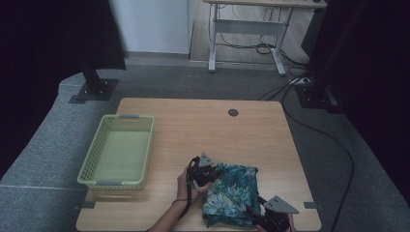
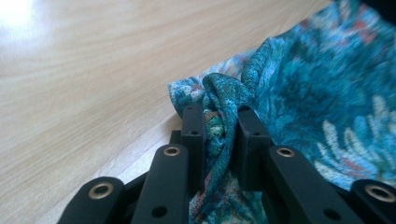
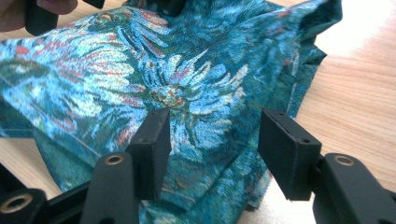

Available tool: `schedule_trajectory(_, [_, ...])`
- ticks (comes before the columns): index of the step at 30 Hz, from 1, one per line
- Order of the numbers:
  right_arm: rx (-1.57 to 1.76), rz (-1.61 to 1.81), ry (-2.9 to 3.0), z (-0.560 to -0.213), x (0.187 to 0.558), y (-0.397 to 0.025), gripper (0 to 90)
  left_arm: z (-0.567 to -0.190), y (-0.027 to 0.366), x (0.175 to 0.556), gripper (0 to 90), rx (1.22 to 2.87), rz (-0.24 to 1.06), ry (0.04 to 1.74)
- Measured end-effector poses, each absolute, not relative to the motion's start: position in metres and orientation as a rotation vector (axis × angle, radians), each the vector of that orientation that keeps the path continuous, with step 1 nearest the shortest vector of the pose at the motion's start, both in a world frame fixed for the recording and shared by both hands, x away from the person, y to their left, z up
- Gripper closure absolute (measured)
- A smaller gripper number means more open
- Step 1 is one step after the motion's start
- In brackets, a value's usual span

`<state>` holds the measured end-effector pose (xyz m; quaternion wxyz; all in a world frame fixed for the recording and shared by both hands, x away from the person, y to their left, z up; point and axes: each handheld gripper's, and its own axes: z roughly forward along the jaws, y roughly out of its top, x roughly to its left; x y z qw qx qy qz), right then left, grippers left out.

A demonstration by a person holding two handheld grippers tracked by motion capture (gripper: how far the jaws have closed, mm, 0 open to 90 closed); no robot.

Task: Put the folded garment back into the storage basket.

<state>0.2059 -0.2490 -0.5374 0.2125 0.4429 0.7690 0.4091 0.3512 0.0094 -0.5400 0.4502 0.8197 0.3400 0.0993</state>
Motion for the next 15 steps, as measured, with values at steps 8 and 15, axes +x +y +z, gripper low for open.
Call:
schedule_trajectory(8, [1.336, 1.110, 2.187, -0.539, 0.205, -0.238, 32.1, -0.531, 0.010, 0.343, 76.1, 2.008, 0.247, 0.816])
schedule_trajectory(15, [1.359, 0.902, 2.146, -0.545, 0.205, -0.226, 23.3, -0.534, 0.015, 0.343, 76.2, 2.006, 0.242, 0.822])
